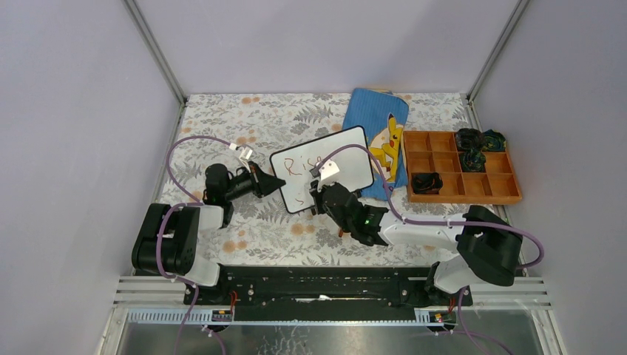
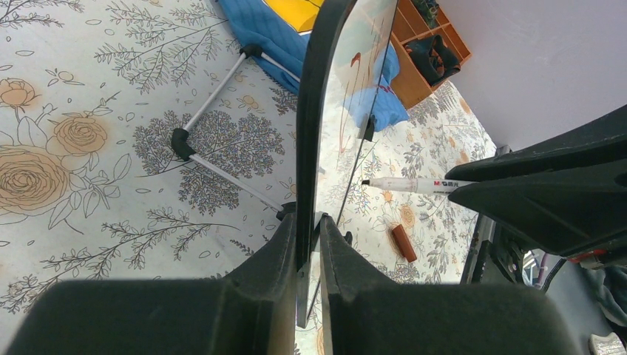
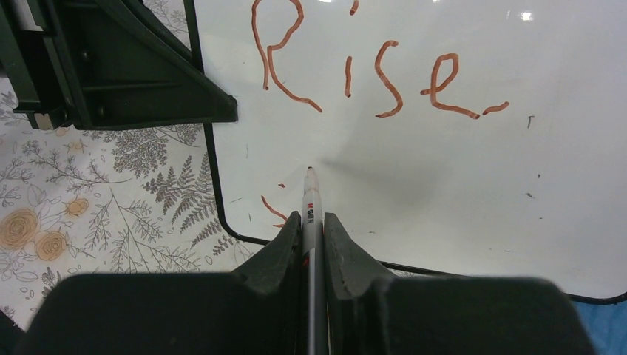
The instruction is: Write a sentence on the whiteboard
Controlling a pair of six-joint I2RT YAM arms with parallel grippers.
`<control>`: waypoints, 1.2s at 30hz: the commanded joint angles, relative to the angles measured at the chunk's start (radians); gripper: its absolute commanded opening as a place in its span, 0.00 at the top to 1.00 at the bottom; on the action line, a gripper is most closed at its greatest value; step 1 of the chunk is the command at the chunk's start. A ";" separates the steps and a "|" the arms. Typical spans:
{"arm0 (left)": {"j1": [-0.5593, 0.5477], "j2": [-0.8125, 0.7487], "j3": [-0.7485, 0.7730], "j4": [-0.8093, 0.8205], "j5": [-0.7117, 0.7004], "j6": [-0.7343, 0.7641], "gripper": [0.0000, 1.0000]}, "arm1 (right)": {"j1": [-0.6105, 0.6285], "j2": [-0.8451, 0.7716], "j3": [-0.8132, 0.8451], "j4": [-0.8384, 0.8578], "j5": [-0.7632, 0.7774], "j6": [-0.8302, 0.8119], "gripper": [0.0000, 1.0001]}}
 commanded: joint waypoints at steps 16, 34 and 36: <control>-0.018 0.009 0.002 -0.115 -0.042 0.054 1.00 | -0.018 0.065 0.073 0.051 -0.025 -0.008 1.00; -0.019 0.010 0.004 -0.123 -0.043 0.058 1.00 | -0.023 0.051 -0.013 0.041 -0.019 0.029 1.00; -0.019 0.010 0.004 -0.123 -0.043 0.058 1.00 | -0.023 0.044 -0.027 0.043 -0.020 0.037 1.00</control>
